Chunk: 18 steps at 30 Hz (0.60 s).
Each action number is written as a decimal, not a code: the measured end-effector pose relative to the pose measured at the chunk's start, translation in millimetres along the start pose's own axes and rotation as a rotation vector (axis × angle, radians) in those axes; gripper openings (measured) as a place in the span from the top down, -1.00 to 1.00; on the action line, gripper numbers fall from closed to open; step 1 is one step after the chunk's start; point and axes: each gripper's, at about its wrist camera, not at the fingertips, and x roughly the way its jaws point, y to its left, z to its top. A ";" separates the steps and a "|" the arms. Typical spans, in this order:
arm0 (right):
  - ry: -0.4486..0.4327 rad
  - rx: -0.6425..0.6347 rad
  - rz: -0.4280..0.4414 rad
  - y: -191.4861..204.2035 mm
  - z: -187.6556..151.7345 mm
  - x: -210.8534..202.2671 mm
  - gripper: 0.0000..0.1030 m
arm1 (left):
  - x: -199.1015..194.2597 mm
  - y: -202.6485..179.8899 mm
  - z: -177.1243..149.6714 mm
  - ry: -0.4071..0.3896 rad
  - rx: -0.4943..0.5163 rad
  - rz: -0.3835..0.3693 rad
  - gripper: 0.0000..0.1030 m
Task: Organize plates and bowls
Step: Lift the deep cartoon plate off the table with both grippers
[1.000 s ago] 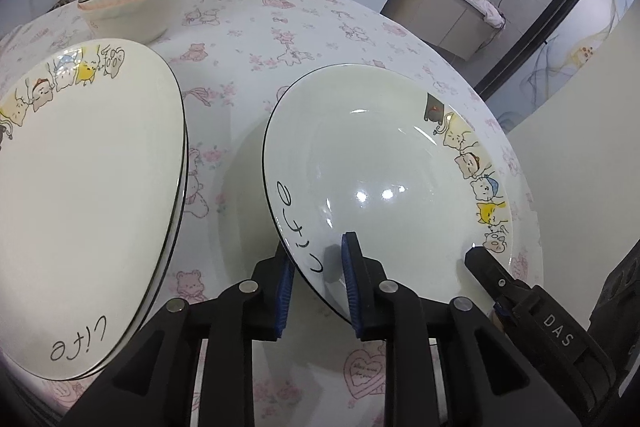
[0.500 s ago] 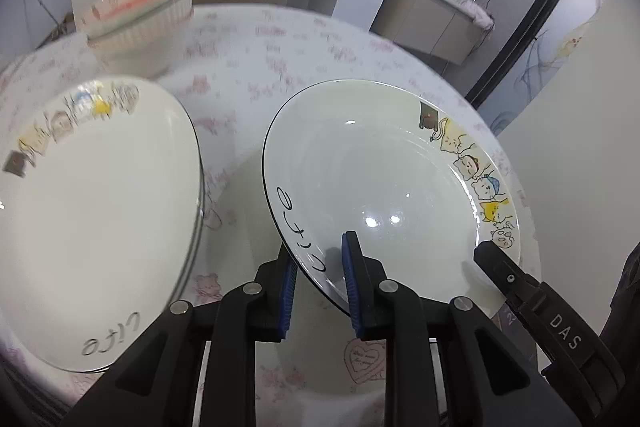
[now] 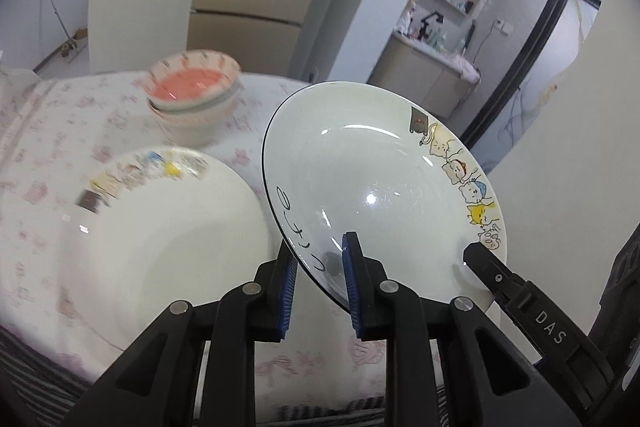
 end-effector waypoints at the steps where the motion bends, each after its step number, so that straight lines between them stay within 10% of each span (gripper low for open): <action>1: 0.000 -0.006 0.009 6.0 -0.4 -0.4 0.63 | -7.6 3.9 3.5 -0.016 -0.002 0.005 0.53; 18: 0.074 -0.133 0.074 110.4 -47.7 21.5 0.62 | -65.8 115.0 1.8 -0.052 -0.116 0.072 0.53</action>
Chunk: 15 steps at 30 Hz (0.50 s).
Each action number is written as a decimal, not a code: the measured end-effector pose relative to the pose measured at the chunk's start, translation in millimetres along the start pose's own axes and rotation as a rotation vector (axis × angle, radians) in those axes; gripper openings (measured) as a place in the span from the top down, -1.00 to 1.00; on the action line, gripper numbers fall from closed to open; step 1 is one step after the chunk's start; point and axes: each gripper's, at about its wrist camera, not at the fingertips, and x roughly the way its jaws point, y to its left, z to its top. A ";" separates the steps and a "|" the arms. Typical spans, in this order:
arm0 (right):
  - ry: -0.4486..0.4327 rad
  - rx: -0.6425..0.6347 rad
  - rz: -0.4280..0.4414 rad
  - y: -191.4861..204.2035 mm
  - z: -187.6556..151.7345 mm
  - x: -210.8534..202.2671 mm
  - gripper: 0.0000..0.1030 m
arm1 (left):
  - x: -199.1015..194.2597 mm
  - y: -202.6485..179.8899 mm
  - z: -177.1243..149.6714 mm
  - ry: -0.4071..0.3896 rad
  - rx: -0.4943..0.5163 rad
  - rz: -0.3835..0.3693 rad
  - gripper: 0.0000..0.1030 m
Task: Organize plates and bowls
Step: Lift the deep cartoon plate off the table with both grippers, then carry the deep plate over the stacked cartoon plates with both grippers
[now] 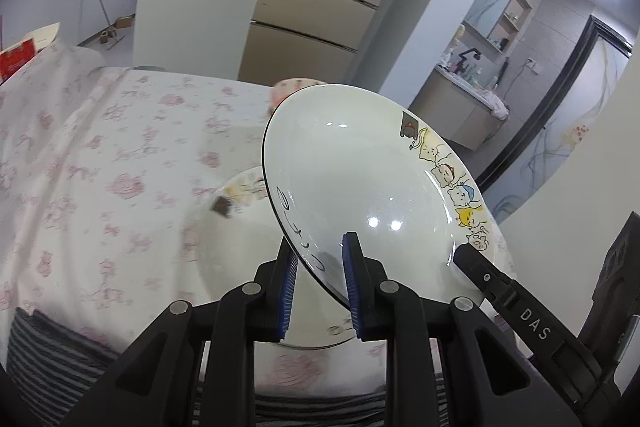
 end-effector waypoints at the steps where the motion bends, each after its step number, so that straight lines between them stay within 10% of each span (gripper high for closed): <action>1: 0.006 -0.006 0.001 4.8 -3.4 1.9 0.62 | -1.0 6.7 -0.9 -0.001 -0.006 0.005 0.53; 15: 0.085 -0.040 0.000 38.7 -38.2 32.9 0.62 | 5.7 65.0 -16.9 0.044 -0.066 0.034 0.51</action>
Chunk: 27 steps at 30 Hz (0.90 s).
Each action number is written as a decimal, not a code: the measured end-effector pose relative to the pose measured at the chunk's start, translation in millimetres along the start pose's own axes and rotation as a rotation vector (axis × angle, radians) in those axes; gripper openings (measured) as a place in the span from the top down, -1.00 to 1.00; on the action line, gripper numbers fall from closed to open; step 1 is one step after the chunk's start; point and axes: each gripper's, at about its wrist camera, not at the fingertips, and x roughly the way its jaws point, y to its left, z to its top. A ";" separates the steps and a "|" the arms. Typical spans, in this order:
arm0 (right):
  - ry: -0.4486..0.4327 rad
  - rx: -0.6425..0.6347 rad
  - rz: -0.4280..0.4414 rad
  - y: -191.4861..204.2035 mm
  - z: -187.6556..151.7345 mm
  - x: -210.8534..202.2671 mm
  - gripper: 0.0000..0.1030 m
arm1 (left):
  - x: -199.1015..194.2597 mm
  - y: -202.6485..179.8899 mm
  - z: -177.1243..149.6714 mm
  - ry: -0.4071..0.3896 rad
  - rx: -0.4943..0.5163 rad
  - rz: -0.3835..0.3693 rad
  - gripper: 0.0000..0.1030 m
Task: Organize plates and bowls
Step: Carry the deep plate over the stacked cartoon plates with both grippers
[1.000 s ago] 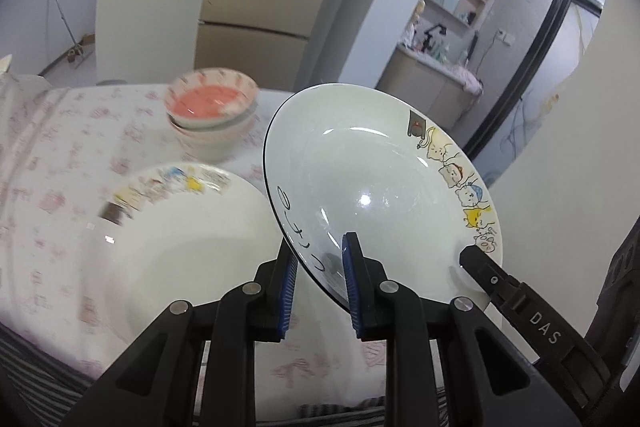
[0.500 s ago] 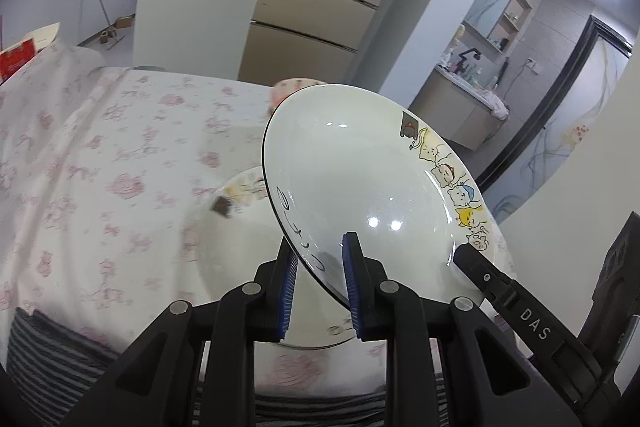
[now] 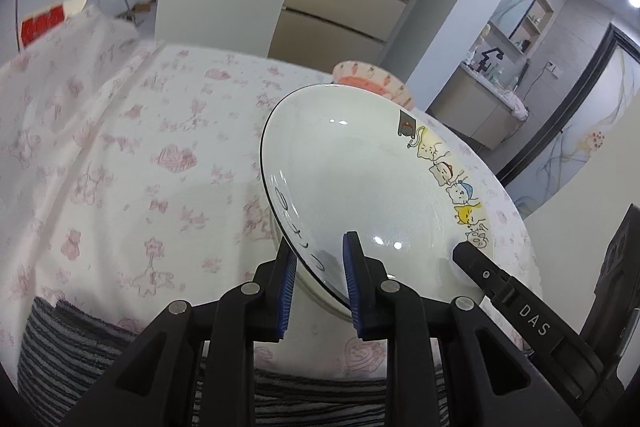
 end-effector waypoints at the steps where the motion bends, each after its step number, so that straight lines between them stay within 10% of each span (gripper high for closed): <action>1: 0.004 -0.002 0.001 1.1 -1.1 2.3 0.62 | 1.3 3.6 -1.3 0.006 -0.007 0.000 0.51; 27: 0.108 -0.019 -0.046 2.5 -21.8 44.8 0.58 | 28.5 14.2 -10.7 0.020 0.015 0.063 0.50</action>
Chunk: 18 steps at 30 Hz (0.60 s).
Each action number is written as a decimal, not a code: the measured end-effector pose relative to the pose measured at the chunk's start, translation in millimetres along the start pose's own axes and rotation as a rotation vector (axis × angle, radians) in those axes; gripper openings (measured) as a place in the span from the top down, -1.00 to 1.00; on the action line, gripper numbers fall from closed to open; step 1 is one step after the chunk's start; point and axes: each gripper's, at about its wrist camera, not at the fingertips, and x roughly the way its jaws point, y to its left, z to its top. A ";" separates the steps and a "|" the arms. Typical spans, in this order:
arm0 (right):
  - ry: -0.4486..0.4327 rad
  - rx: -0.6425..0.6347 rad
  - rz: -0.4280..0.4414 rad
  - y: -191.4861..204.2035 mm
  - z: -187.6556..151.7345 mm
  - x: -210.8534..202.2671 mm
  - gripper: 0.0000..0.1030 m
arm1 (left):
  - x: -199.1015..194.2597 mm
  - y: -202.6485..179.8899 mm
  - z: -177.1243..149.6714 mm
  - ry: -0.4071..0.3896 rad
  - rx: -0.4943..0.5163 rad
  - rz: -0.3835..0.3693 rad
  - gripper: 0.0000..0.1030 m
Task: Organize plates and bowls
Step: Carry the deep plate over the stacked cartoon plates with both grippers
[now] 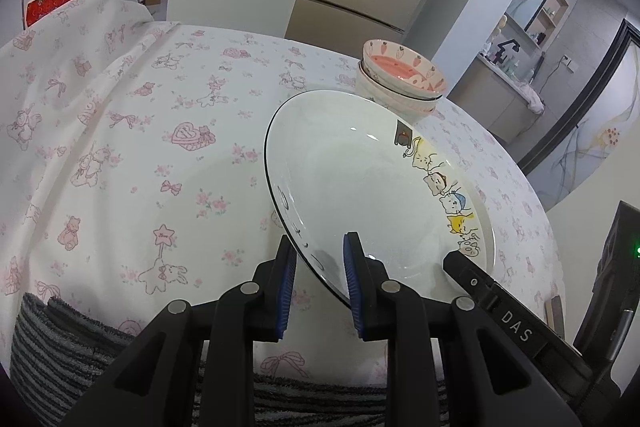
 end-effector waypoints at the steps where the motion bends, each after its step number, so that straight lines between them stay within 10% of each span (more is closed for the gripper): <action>1: 0.004 -0.002 -0.004 0.1 -0.3 1.6 0.58 | -0.1 -0.6 -0.5 -0.003 0.004 0.003 0.50; 18: 0.006 -0.058 -0.031 4.0 -1.9 3.4 0.54 | 0.8 0.9 -0.4 -0.010 0.009 0.010 0.50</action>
